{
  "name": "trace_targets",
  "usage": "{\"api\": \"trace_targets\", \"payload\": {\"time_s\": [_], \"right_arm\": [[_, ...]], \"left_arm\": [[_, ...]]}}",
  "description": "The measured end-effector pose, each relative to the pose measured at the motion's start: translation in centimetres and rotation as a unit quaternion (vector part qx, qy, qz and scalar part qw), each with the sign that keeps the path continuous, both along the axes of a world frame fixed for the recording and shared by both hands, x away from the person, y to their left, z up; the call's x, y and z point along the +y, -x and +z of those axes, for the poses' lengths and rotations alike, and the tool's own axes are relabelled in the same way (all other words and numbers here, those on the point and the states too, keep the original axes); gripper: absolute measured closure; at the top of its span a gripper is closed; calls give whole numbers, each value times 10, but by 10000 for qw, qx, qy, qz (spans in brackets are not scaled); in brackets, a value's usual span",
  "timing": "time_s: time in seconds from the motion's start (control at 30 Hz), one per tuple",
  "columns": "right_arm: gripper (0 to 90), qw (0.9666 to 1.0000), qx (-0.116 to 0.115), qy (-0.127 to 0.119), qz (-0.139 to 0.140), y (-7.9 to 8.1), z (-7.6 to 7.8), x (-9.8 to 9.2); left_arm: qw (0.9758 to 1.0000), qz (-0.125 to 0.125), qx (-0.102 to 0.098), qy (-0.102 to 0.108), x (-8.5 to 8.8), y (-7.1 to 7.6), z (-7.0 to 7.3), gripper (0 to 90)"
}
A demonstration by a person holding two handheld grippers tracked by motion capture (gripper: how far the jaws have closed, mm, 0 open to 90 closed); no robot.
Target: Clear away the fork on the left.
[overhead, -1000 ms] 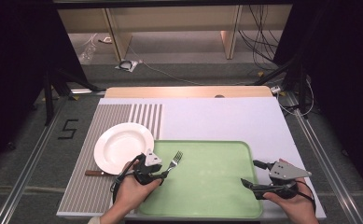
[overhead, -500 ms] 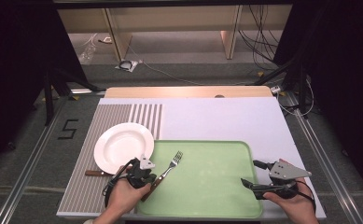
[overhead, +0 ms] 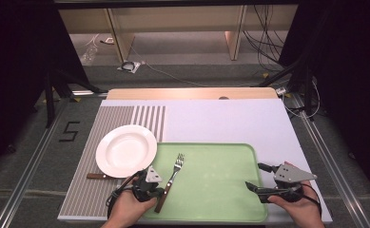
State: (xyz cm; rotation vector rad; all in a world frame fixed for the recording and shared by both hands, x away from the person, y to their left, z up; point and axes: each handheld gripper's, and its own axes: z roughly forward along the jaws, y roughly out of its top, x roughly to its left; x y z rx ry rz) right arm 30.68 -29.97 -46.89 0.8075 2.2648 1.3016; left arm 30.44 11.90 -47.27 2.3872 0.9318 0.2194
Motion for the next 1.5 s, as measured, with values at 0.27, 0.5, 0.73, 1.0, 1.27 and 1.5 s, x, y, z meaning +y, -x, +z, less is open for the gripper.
{"api": "trace_targets", "payload": {"time_s": [0.27,0.5,0.73,1.0,1.27,1.5], "right_arm": [[210,10000,7,6,9,0,0,0],[212,10000,-16,-33,19,0,0,1],[212,10000,-18,-35,21,0,0,1],[212,10000,-43,-66,3,0,0,0],[212,10000,-55,-79,-26,0,1,0],[212,9999,-65,-80,-25,0,1,-1]], "left_arm": [[9994,-313,27,154,-11,2,-2,897],[9990,-389,-52,190,-16,1,-3,890],[9980,-166,-439,434,-2,-3,3,807],[9805,202,-1516,1237,28,-17,11,373],[9752,388,-1546,1538,45,-25,10,172],[9749,443,-1613,1469,60,-25,9,155]]}}
